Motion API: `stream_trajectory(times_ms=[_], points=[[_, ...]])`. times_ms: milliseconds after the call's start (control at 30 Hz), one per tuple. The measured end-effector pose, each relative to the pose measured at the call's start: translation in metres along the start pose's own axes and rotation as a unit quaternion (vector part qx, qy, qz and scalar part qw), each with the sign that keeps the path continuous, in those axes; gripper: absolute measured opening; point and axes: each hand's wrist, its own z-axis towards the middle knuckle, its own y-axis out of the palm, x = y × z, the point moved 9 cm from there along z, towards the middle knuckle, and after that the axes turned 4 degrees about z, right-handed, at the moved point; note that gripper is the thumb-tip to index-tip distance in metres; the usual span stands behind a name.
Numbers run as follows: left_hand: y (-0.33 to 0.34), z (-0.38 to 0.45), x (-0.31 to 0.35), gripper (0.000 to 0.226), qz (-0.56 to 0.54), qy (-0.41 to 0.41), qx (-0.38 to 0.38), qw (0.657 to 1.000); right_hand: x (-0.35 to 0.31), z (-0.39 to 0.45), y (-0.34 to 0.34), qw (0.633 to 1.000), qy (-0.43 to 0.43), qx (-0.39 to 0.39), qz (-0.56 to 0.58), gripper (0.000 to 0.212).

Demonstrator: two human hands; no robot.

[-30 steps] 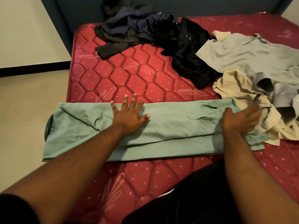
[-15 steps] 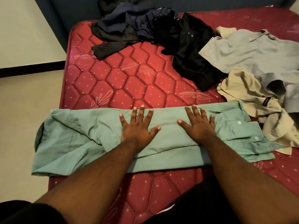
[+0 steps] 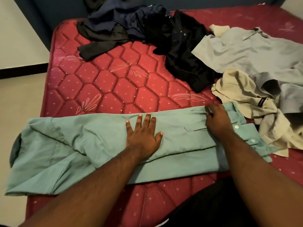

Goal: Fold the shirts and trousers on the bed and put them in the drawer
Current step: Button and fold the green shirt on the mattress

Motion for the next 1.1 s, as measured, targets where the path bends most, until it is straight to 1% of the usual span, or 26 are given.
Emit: stream_trajectory(times_ms=[67, 133, 200, 233, 300, 367, 400, 467, 533, 567, 600, 633, 667, 700, 733, 800, 900, 1000, 1033, 1067, 1100], points=[[-0.012, 0.006, 0.014, 0.064, -0.003, 0.004, 0.035, 0.999, -0.006, 0.005, 0.001, 0.998, -0.012, -0.008, -0.055, 0.026], [-0.018, 0.009, 0.034, 0.063, 0.006, 0.038, 0.063, 0.997, -0.015, 0.011, -0.008, 0.996, -0.020, 0.020, -0.085, 0.023], [-0.009, 0.012, 0.041, 0.066, -0.005, 0.044, 0.041, 0.998, -0.023, 0.014, -0.022, 0.992, -0.034, 0.079, -0.094, 0.022], [-0.002, 0.013, 0.041, 0.071, -0.002, 0.034, 0.022, 0.999, -0.026, 0.014, -0.023, 0.989, -0.040, 0.092, -0.105, 0.021], [0.007, 0.012, 0.040, 0.075, 0.028, 0.023, 0.011, 0.999, -0.022, 0.011, -0.008, 0.990, -0.029, 0.065, -0.122, 0.026], [0.009, 0.013, 0.040, 0.076, 0.042, 0.019, 0.013, 0.999, -0.015, 0.006, 0.007, 0.994, -0.004, 0.031, -0.107, 0.034], [0.009, 0.014, 0.040, 0.076, 0.040, 0.018, 0.011, 0.999, -0.015, 0.005, 0.007, 0.994, 0.003, 0.031, -0.105, 0.037], [0.009, 0.016, 0.039, 0.077, 0.037, 0.015, 0.005, 0.999, -0.026, 0.005, -0.003, 0.990, 0.002, 0.064, -0.122, 0.040], [0.010, 0.015, 0.038, 0.078, 0.039, 0.010, 0.001, 0.999, -0.051, -0.002, -0.008, 0.987, -0.038, 0.090, -0.130, 0.038], [0.011, 0.015, 0.038, 0.078, 0.041, 0.007, -0.002, 0.999, -0.064, -0.008, -0.002, 0.988, -0.070, 0.074, -0.116, 0.036], [0.012, 0.016, 0.038, 0.079, 0.040, 0.007, -0.003, 0.999, -0.071, -0.014, 0.011, 0.990, -0.098, 0.032, -0.096, 0.037], [0.012, 0.017, 0.038, 0.079, 0.039, 0.007, -0.005, 0.999, -0.072, -0.021, 0.030, 0.990, -0.110, -0.027, -0.083, 0.040], [0.011, 0.016, 0.038, 0.080, 0.035, 0.009, -0.008, 0.999, -0.067, -0.026, 0.047, 0.987, -0.110, -0.084, -0.082, 0.044], [0.011, 0.016, 0.036, 0.082, 0.027, 0.012, -0.013, 0.999, -0.058, -0.028, 0.058, 0.984, -0.101, -0.122, -0.087, 0.047], [0.010, 0.014, 0.030, 0.085, 0.016, 0.015, -0.019, 1.000, -0.051, -0.029, 0.063, 0.982, -0.094, -0.135, -0.090, 0.049], [0.009, 0.008, 0.002, 0.092, 0.002, 0.007, -0.038, 0.999, -0.046, -0.028, 0.065, 0.982, -0.092, -0.130, -0.099, 0.050], [0.000, -0.014, -0.070, 0.097, 0.019, -0.043, -0.057, 0.997, -0.051, -0.029, 0.066, 0.977, -0.091, -0.145, -0.128, 0.052], [-0.013, -0.036, -0.128, 0.093, 0.034, -0.081, -0.097, 0.991, -0.059, -0.034, 0.061, 0.962, -0.091, -0.146, -0.212, 0.055], [-0.018, -0.039, -0.135, 0.090, 0.037, -0.078, -0.097, 0.992, -0.069, -0.038, 0.058, 0.958, -0.096, -0.140, -0.231, 0.056], [-0.025, -0.042, -0.140, 0.085, 0.036, -0.071, -0.078, 0.994, -0.089, -0.046, 0.058, 0.956, -0.113, -0.135, -0.235, 0.058], [-0.034, -0.043, -0.143, 0.079, 0.026, -0.064, -0.040, 0.997, -0.112, -0.059, 0.061, 0.955, -0.137, -0.135, -0.225, 0.059]])
